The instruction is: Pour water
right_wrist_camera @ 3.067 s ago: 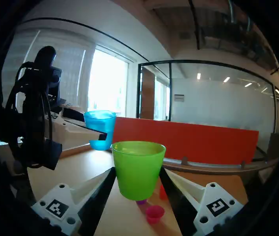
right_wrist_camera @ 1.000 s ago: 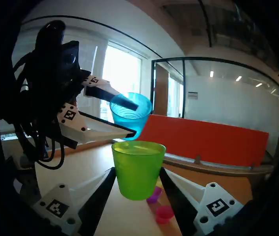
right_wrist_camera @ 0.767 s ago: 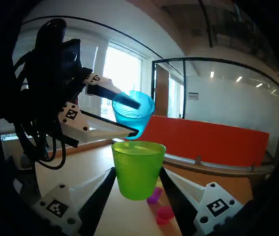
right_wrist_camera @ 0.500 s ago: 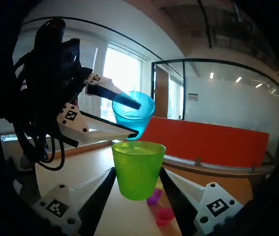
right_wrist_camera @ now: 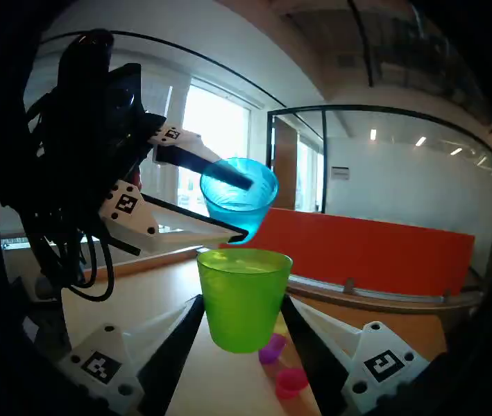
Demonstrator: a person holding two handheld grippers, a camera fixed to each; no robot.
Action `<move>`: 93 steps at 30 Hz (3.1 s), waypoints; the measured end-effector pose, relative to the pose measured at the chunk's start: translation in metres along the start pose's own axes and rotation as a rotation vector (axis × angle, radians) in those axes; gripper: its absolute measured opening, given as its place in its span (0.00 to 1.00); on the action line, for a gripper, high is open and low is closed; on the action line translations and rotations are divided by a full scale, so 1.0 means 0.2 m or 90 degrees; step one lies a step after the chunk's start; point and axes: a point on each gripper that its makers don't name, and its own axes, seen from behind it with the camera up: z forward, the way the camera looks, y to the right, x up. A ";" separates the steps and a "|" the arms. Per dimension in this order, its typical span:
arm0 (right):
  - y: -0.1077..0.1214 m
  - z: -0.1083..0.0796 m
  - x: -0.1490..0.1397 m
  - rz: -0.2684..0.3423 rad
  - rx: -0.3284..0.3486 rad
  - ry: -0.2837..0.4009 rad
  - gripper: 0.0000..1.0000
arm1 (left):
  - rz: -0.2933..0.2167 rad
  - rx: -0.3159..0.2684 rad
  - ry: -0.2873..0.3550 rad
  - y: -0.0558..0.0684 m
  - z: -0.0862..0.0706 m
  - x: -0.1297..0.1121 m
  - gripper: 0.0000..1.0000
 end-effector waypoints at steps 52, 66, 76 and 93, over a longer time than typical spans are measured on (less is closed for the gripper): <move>0.03 -0.01 0.03 -0.001 -0.011 0.010 0.84 | 0.117 0.004 0.016 0.00 0.04 0.10 0.81; 0.03 -0.02 0.04 -0.003 -0.011 0.016 0.84 | 0.151 0.008 0.018 0.00 0.03 0.14 0.81; 0.03 -0.03 0.03 -0.002 -0.012 0.019 0.84 | 0.158 0.011 0.020 -0.01 0.03 0.15 0.81; 0.03 -0.03 0.06 -0.002 -0.016 0.024 0.84 | 0.166 0.017 0.021 -0.02 0.02 0.15 0.81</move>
